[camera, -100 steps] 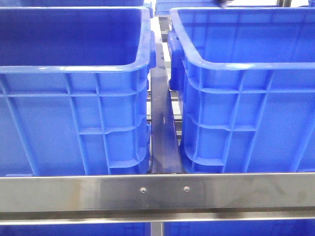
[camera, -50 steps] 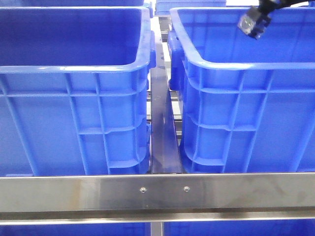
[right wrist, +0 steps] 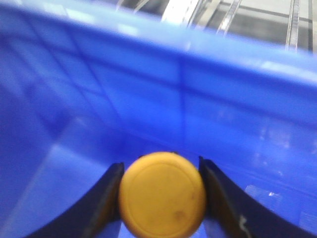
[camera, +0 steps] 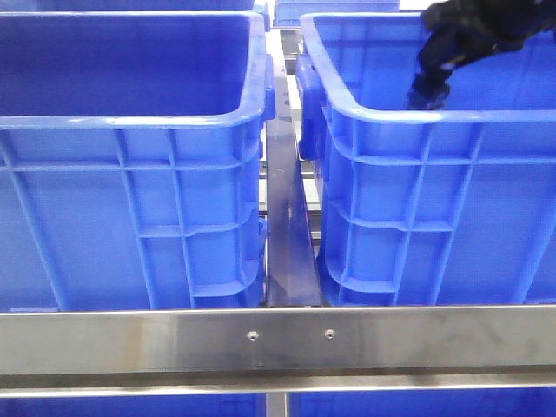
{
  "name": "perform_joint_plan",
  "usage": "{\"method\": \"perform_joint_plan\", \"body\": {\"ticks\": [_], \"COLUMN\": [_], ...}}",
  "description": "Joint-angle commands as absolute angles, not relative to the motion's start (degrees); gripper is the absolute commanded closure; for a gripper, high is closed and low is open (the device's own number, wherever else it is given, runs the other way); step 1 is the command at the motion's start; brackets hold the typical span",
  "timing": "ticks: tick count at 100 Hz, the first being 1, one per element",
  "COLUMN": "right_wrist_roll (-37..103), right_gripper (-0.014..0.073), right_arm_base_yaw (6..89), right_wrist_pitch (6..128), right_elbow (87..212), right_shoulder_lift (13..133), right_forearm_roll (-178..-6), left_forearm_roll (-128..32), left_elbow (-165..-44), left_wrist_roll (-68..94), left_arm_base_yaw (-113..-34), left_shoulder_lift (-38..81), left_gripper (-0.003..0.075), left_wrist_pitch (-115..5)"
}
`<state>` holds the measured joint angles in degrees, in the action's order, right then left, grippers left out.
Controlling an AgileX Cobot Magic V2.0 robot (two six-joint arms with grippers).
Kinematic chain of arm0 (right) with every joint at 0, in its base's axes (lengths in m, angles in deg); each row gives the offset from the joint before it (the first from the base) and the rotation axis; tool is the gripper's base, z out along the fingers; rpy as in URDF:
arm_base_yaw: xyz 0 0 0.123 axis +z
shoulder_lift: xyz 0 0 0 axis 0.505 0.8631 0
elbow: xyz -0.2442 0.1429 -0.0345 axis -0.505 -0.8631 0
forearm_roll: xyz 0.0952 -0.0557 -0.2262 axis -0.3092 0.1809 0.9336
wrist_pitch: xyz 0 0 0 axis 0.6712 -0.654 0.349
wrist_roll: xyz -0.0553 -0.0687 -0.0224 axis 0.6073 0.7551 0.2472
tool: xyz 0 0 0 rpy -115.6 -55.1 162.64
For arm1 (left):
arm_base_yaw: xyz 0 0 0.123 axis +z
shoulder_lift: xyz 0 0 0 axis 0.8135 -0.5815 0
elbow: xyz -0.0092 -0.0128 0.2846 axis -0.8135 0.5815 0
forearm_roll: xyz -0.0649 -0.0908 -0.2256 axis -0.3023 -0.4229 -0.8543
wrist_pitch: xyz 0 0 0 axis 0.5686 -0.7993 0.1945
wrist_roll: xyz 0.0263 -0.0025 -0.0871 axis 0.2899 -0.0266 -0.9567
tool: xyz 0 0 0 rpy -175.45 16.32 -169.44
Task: Pick red and yellow buttons and place in box
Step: 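Lower the yellow button into the empty bin and open the right gripper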
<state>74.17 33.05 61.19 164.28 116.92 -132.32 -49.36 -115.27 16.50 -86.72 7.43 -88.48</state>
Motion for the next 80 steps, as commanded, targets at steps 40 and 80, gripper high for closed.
{"method": "perform_joint_plan", "body": {"ticks": [40, 80], "right_wrist_roll": [75.7, 75.7], "right_gripper": [0.0473, 0.0137], "right_arm_base_yaw": [32.9, 32.9], "right_wrist_pitch": [67.7, 68.9], "right_elbow": [166.5, 166.5], "right_shoulder_lift": [119.2, 120.0], "right_forearm_roll": [-133.2, -133.4], "left_forearm_roll": [-51.1, -51.1], "left_elbow": [-116.8, -116.8], "left_wrist_roll": [16.4, 16.3], "left_arm_base_yaw": [-86.6, -86.6], "left_shoulder_lift": [9.1, 9.1], "left_gripper": [0.0082, 0.0082], "left_wrist_pitch": [-85.5, -85.5]}}
